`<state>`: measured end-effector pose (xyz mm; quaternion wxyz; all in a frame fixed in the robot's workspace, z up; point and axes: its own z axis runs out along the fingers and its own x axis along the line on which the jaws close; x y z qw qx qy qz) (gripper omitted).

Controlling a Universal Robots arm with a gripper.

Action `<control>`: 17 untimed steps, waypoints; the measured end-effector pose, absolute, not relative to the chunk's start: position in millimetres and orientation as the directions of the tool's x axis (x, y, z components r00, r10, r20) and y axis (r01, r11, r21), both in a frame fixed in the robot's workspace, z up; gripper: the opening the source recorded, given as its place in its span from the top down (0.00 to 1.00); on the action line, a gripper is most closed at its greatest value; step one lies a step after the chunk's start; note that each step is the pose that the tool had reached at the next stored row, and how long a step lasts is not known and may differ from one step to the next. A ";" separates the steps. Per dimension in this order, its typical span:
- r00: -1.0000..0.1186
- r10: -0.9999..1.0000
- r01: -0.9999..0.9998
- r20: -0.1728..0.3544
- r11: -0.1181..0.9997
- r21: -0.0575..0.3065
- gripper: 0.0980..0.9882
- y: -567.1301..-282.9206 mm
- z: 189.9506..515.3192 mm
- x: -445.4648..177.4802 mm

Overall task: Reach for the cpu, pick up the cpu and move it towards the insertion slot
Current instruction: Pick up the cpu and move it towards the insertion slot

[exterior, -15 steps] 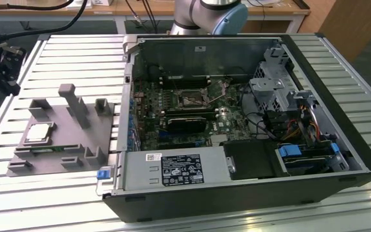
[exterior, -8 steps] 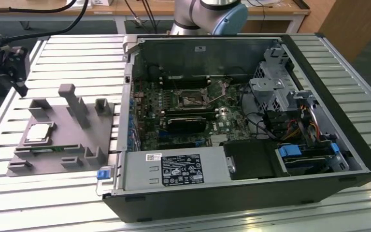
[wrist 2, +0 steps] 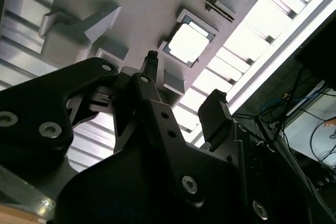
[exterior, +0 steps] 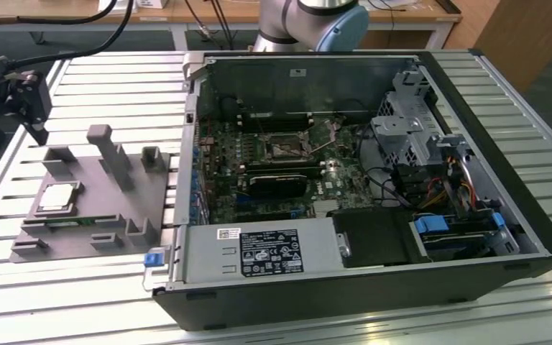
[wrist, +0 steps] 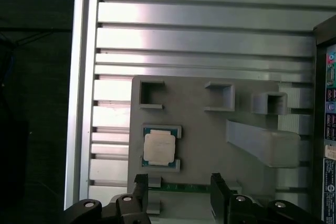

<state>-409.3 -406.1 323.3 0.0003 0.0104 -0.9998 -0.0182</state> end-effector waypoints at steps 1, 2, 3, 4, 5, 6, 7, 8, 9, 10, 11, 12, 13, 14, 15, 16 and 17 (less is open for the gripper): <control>-1.000 -0.021 -0.021 0.000 0.999 0.036 0.45 -406.1 322.8 -409.3; -1.000 -0.021 -0.021 0.000 0.999 0.036 0.45 -406.1 322.2 -409.3; -1.000 -0.021 -0.021 0.000 0.999 0.036 0.45 -406.1 321.7 -409.3; -1.000 -0.021 -0.021 0.000 0.999 0.037 0.45 -406.1 321.1 -409.3; -1.000 -0.021 -0.021 0.000 0.999 0.037 0.45 -406.2 320.5 -409.3; -1.000 -0.021 -0.021 0.000 0.999 0.037 0.45 -406.3 319.9 -409.3; -1.000 -0.021 -0.021 0.000 0.999 0.036 0.45 -406.4 319.2 -409.3; -1.000 -0.021 -0.021 0.000 0.999 0.036 0.45 -406.7 318.4 -409.2; -1.000 -0.021 -0.021 0.000 0.999 0.036 0.45 -407.1 317.6 -409.3; -1.000 -0.021 -0.021 0.000 0.999 0.036 0.45 -407.5 316.7 -409.3; -1.000 -0.021 -0.021 0.000 0.999 0.037 0.45 -407.8 315.7 -409.3; -1.000 -0.021 -0.021 0.000 0.999 0.037 0.45 -408.0 314.6 -409.4; -1.000 -0.021 -0.021 0.000 0.999 0.036 0.45 -408.2 313.4 -409.4; -1.000 -0.021 -0.021 0.000 0.999 0.037 0.45 -408.5 312.1 -409.4; -1.000 -0.021 -0.021 0.000 0.999 0.037 0.45 -408.8 310.6 -409.4; -1.000 -0.021 -0.021 0.000 0.999 0.037 0.45 -409.1 309.3 -409.4; -1.000 -0.021 -0.021 0.000 0.999 0.036 0.45 -409.5 308.0 -409.4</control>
